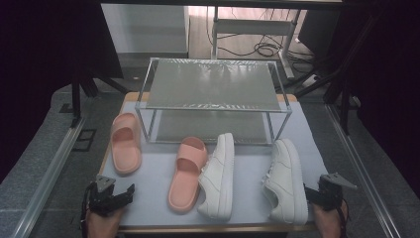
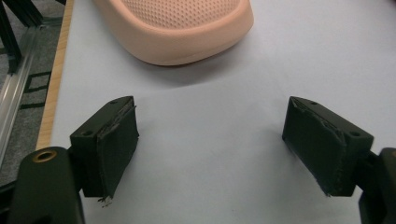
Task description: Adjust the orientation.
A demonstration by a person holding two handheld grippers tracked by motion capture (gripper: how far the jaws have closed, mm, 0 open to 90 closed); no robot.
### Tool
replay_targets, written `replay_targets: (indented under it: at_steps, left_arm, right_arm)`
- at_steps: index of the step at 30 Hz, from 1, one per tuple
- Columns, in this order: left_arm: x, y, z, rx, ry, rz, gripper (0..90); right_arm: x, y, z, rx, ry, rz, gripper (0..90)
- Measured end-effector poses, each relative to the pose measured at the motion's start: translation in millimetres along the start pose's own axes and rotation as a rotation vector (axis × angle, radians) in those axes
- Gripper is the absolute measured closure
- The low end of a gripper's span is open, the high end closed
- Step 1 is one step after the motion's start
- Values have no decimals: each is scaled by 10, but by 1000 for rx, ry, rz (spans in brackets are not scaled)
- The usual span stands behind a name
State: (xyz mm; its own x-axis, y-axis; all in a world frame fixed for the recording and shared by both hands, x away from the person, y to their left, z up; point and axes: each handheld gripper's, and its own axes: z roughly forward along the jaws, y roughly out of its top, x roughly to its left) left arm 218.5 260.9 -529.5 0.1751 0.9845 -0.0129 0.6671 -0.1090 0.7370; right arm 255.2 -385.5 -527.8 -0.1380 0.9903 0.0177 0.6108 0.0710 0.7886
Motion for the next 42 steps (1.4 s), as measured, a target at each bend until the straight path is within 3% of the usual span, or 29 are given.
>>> replay_targets:
  at_steps: [11, 31, 38, 42]
  left_arm:
    - [-11, -27, -9, -29, -17, 23, 244]
    - [-4, -1, -1, -6, -12, 6, 212]
    - [-25, 17, -19, 6, -17, 5, 262]
    - [-40, 51, -29, 9, -51, -7, 267]
  right_arm:
    - [1, -1, 0, -1, -1, -2, 148]
    - [0, -3, 0, -2, -2, -3, 148]
    - [1, -2, 0, -2, -2, -3, 148]
    - [1, -3, 1, -3, -1, -2, 148]
